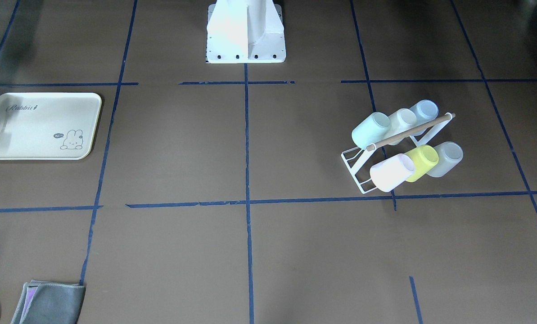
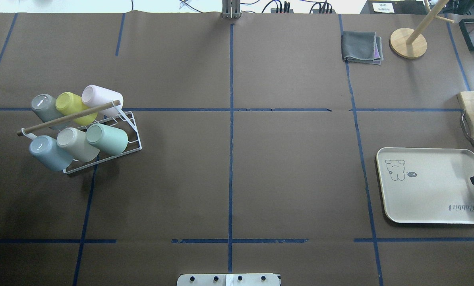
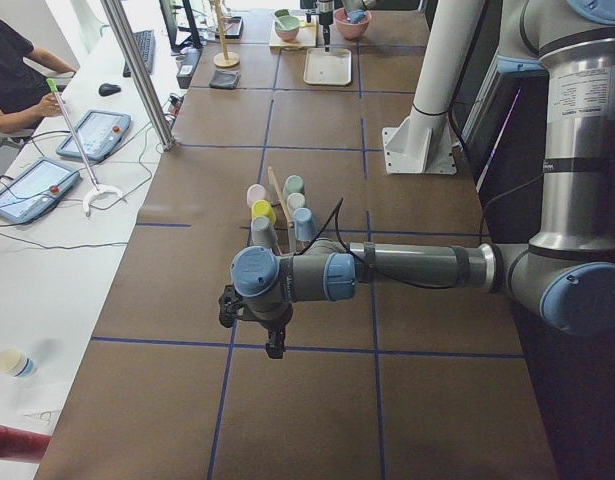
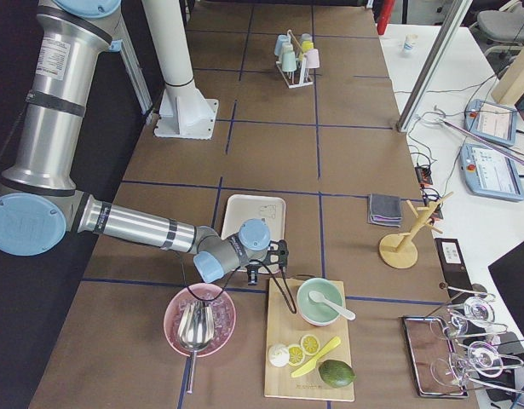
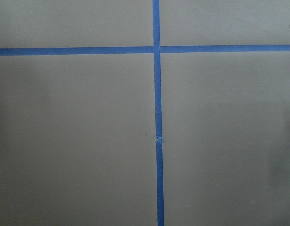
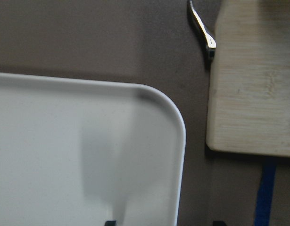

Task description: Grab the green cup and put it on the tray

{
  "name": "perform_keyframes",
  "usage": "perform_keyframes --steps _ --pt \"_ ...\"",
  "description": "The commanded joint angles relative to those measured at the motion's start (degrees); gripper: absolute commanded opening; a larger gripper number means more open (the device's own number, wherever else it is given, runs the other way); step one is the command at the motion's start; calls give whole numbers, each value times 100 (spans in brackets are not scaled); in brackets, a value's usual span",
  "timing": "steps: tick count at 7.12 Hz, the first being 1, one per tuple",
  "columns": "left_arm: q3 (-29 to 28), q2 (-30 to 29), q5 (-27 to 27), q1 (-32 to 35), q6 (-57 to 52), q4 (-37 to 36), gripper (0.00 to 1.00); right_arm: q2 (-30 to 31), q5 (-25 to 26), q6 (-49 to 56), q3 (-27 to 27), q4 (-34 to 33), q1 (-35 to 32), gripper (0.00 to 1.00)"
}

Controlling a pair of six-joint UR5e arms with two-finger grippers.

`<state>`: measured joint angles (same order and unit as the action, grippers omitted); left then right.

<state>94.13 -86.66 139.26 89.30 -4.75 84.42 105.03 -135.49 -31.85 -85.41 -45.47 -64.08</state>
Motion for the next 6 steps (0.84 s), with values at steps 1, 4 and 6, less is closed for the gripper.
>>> perform_keyframes --steps 1,4,6 --pt "0 0 -4 0 0 -5 100 0 14 -6 34 -6 19 71" --pt "9 0 5 0 9 -5 100 0 23 3 77 3 19 23" --pt "9 0 5 0 9 -5 100 35 153 47 69 21 27 0"
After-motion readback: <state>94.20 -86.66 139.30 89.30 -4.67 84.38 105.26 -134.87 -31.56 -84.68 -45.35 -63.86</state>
